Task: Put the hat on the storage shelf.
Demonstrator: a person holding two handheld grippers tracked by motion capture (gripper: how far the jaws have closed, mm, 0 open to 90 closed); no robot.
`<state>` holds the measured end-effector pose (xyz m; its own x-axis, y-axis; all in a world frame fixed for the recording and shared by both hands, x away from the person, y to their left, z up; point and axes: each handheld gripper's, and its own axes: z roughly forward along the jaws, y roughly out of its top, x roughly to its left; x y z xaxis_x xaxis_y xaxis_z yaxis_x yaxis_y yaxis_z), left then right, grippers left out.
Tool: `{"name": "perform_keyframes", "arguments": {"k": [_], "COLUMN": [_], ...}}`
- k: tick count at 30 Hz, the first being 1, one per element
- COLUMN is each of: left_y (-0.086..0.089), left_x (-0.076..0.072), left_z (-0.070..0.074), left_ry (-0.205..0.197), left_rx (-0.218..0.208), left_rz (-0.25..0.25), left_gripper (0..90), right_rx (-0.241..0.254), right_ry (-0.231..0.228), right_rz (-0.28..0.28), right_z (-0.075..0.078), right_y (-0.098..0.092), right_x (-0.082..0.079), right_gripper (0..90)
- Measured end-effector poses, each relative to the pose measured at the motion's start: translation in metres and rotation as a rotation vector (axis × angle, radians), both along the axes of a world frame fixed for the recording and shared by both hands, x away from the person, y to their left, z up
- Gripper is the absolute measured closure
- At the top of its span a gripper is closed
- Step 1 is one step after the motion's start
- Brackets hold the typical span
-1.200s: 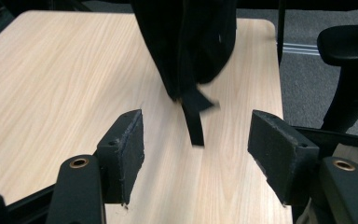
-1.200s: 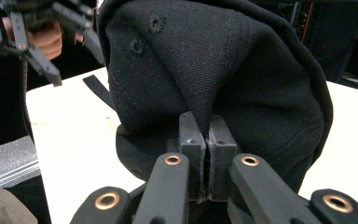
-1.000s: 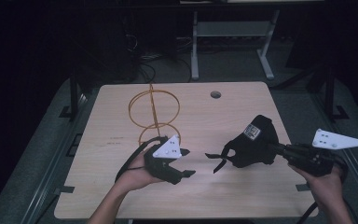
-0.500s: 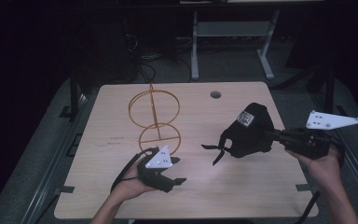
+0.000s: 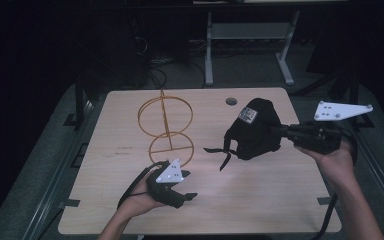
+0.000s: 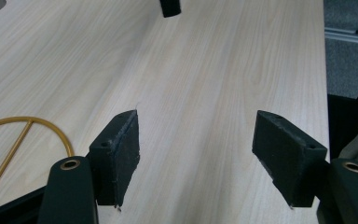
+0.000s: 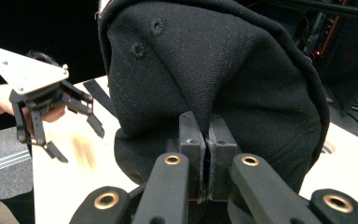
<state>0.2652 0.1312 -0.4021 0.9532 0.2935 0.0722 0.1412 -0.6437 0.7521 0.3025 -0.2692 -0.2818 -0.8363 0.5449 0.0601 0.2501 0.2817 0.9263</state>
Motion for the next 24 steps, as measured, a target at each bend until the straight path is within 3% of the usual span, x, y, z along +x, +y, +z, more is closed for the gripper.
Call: {"name": "perform_keyframes", "arguments": {"k": [6, 11, 24], "left_y": [0.000, 0.003, 0.003], "left_x": [-0.001, 0.000, 0.000], "left_z": [-0.004, -0.006, -0.008], "left_ry": [-0.017, 0.000, 0.015], "left_rx": [0.023, 0.008, 0.017], "left_rz": [-0.005, 0.006, 0.005], "left_gripper": [30.4, 29.5, 29.6], "right_rx": [-0.022, -0.021, -0.080], "right_ry": [-0.034, -0.052, -0.066], "right_rz": [0.043, 0.070, 0.179], "right_z": [0.028, 0.043, 0.083], "right_y": [0.022, 0.037, 0.104], "right_x": [0.011, 0.017, 0.046], "right_gripper": [87.3, 87.3, 87.3]}}
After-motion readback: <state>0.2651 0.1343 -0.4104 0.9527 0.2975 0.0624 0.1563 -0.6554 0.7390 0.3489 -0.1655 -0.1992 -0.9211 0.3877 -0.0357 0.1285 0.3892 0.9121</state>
